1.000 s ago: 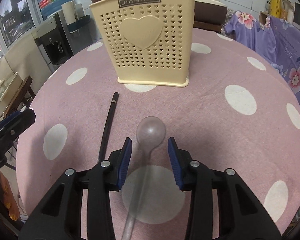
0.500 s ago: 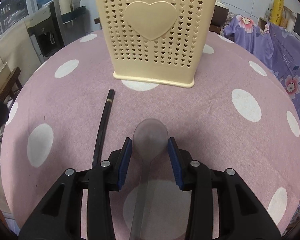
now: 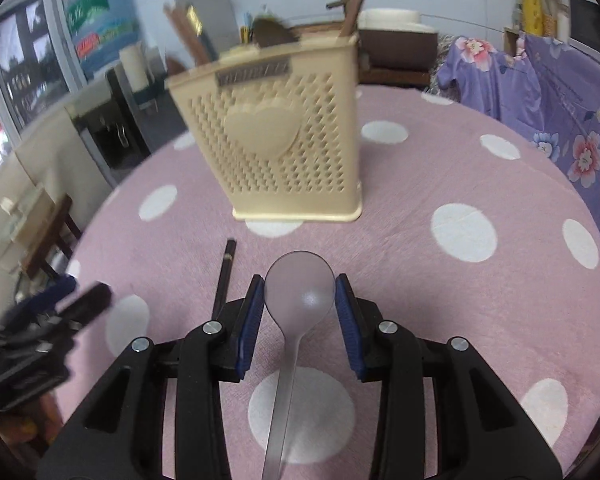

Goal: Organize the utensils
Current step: 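Grasp the clear plastic spoon with the right tool while the left tool grasps a black chopstick, then insert the clear spoon and black chopstick into the beige holder and open both tools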

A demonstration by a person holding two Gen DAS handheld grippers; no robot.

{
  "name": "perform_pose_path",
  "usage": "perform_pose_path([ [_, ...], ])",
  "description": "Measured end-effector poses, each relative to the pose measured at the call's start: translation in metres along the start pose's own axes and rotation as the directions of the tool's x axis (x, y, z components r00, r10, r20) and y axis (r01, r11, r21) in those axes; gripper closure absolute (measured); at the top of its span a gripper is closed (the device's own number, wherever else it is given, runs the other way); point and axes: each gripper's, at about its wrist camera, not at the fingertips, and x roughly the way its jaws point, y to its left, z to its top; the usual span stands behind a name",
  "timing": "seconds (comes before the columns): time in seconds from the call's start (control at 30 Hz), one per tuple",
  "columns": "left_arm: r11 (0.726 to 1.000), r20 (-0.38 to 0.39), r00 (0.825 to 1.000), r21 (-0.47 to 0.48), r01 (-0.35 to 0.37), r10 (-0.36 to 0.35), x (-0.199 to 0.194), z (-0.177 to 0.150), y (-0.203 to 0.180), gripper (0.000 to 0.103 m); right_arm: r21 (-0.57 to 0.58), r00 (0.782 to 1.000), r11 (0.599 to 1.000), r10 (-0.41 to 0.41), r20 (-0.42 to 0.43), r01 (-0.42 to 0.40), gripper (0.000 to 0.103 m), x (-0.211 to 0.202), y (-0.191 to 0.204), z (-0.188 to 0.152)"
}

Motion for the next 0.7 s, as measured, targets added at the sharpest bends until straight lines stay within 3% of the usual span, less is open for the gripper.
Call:
perform_pose_path([
  [0.2,0.998,-0.044,0.998,0.037,0.056,-0.054,0.013,0.000,-0.026,0.026,-0.030,0.990,0.999,-0.017,0.142,0.022,0.066,-0.061,-0.009,0.002],
  [0.33,0.995,-0.107,0.990,0.047,0.093,-0.088,0.033,0.000,-0.045,0.045,-0.021,0.987,1.000,-0.006,0.163,0.009,0.066,-0.075,-0.014,-0.006],
  [0.43,0.994,-0.140,0.988,0.077,0.079,-0.067,0.053,0.002,-0.061,0.055,-0.039,0.982,0.999,-0.024,0.186,0.032,0.066,-0.079,-0.014,-0.010],
  [0.57,0.996,-0.187,0.982,0.084,0.035,-0.018,0.076,0.004,-0.072,0.077,-0.039,0.981,0.999,-0.006,0.196,0.014,0.066,-0.083,-0.014,-0.011],
  [0.7,0.997,-0.197,0.980,0.083,-0.008,0.024,0.087,0.006,-0.078,0.084,-0.047,0.978,0.999,-0.003,0.209,0.013,0.066,-0.086,-0.013,-0.014],
])
